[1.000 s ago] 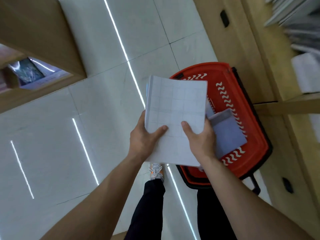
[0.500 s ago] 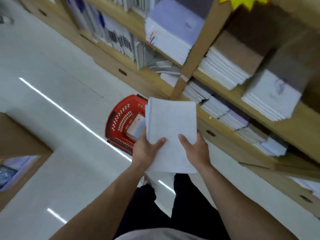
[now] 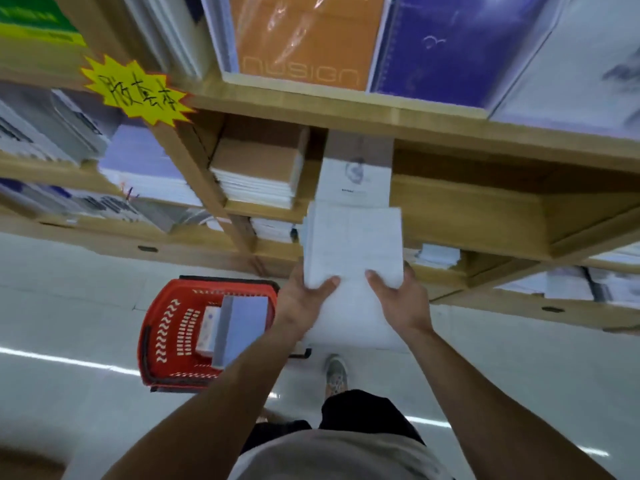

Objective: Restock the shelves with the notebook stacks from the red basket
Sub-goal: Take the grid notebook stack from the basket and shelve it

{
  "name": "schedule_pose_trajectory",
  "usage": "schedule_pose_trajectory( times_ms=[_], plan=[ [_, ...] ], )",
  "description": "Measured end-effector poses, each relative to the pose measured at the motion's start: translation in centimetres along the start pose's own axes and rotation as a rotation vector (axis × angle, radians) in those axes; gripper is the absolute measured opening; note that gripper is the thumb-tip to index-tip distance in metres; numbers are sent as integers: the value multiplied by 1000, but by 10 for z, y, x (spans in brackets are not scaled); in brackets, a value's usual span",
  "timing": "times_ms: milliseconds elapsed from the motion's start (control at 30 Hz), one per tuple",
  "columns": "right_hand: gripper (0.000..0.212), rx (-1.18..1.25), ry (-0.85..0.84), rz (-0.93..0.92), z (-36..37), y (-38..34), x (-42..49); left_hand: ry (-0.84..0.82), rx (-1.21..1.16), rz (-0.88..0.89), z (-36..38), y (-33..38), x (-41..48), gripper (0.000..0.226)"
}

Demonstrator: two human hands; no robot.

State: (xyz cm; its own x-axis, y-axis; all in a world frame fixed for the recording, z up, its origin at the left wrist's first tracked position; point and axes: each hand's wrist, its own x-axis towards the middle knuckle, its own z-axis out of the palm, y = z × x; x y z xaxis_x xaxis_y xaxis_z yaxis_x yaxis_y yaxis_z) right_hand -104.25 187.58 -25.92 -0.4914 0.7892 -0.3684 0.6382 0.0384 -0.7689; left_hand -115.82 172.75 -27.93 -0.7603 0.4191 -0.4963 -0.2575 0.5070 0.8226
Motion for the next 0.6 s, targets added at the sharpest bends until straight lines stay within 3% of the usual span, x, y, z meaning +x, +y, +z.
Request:
schedule_pose_trajectory(
  times_ms=[233,600],
  plan=[
    [54,74,-31,-88,-11,-31,94,79,117,109,22,63,76,59],
    [54,122,-34,-45,15,-67,203,128,268,143,29,117,183,68]
  ],
)
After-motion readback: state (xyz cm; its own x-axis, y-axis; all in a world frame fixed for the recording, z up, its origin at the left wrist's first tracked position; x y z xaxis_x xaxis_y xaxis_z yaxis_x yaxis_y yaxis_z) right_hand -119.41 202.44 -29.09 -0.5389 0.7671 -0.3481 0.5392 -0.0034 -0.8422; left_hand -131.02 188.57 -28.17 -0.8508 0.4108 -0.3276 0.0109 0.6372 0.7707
